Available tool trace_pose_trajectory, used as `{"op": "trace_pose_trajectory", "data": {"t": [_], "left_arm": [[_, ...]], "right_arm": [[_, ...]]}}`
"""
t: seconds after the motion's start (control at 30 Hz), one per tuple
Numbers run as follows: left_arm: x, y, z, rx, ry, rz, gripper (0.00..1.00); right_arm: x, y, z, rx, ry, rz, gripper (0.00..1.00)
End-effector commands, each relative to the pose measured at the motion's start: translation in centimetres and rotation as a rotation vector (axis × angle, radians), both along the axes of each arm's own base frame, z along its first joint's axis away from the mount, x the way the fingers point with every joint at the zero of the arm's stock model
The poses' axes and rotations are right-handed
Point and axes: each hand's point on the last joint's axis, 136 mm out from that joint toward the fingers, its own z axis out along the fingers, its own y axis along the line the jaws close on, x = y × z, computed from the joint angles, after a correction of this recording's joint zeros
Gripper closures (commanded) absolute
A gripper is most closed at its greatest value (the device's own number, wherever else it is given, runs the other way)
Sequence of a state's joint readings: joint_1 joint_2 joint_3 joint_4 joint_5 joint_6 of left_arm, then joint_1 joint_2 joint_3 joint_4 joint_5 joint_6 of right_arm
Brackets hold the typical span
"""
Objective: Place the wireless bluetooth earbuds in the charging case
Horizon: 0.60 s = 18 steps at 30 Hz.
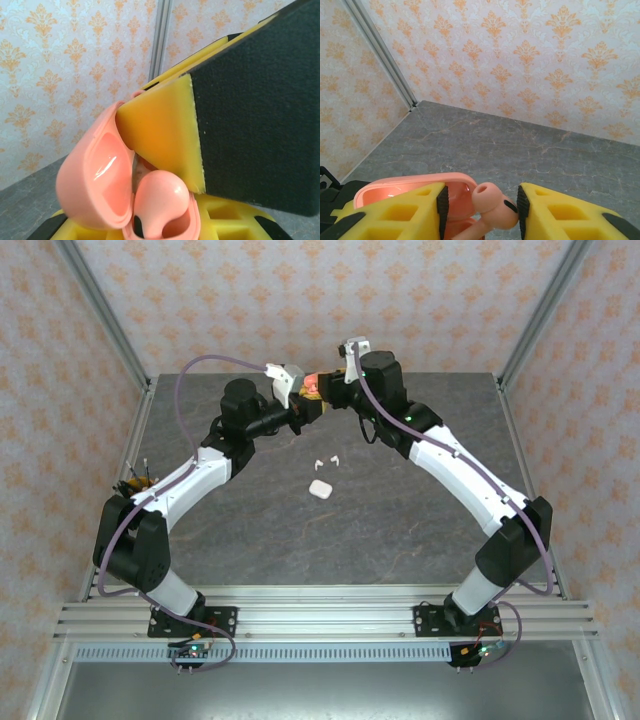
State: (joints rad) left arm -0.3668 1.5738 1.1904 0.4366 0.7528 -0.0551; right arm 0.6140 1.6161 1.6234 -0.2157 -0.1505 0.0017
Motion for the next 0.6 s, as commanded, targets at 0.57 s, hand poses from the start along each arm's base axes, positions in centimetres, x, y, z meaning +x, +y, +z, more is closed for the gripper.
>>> {"op": "trace_pose_trajectory", "data": {"t": [0.57], "left_arm": [[-0.3, -1.5, 1.2, 0.001, -0.080, -0.054, 1.00]], "right_arm": [[-0.9, -0.4, 5.4, 0.126, -0.039, -0.002, 0.52]]}}
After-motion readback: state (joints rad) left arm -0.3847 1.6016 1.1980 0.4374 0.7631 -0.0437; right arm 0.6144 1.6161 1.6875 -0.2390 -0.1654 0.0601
